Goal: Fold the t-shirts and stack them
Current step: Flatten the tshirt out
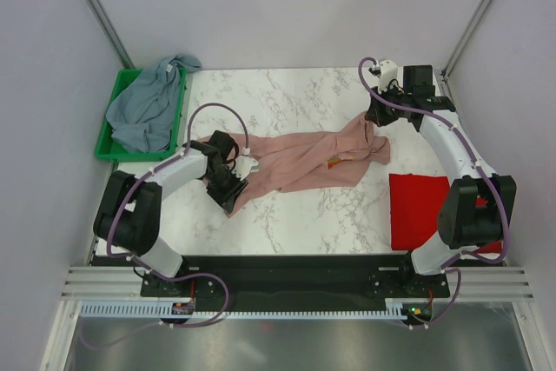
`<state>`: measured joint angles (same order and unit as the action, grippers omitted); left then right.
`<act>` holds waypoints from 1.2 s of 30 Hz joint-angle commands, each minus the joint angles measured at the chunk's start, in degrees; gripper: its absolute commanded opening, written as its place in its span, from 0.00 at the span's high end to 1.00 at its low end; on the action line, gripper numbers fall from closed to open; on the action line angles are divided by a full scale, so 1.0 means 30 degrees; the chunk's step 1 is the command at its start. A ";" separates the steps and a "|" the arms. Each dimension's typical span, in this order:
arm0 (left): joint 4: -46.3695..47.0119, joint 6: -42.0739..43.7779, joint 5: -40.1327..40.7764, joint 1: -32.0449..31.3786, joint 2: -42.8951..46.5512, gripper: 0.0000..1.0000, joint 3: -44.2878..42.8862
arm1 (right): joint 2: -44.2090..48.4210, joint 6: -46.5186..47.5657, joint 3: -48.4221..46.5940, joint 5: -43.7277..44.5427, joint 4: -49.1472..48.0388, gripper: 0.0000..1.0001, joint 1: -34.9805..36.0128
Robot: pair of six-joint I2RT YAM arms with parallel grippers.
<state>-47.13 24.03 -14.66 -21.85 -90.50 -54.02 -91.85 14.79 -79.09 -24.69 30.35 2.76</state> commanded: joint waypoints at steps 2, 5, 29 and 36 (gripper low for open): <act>0.0448 0.0076 -0.0212 -0.0130 -0.0390 0.62 -0.0656 | 0.0413 0.0022 -0.0121 -0.0121 -0.0712 1.00 -0.0043; 0.0419 0.0104 -0.0329 -0.0130 -0.0449 0.64 -0.0627 | 0.0325 0.0052 -0.0209 -0.0091 -0.0712 1.00 -0.0043; -0.0755 0.3794 0.3593 0.0425 0.7926 0.98 -0.2674 | 0.1671 0.0549 -0.4303 0.2278 0.0106 1.00 -0.0043; 0.0096 0.4645 0.5937 0.1217 0.9921 0.98 -0.7036 | 0.2755 -0.0065 -0.7970 0.3891 0.1250 1.00 -0.0043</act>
<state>-49.80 34.09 -1.80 -18.74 -63.05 -68.62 -87.55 15.18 -97.76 -16.34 33.58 2.76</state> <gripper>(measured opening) 0.033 0.010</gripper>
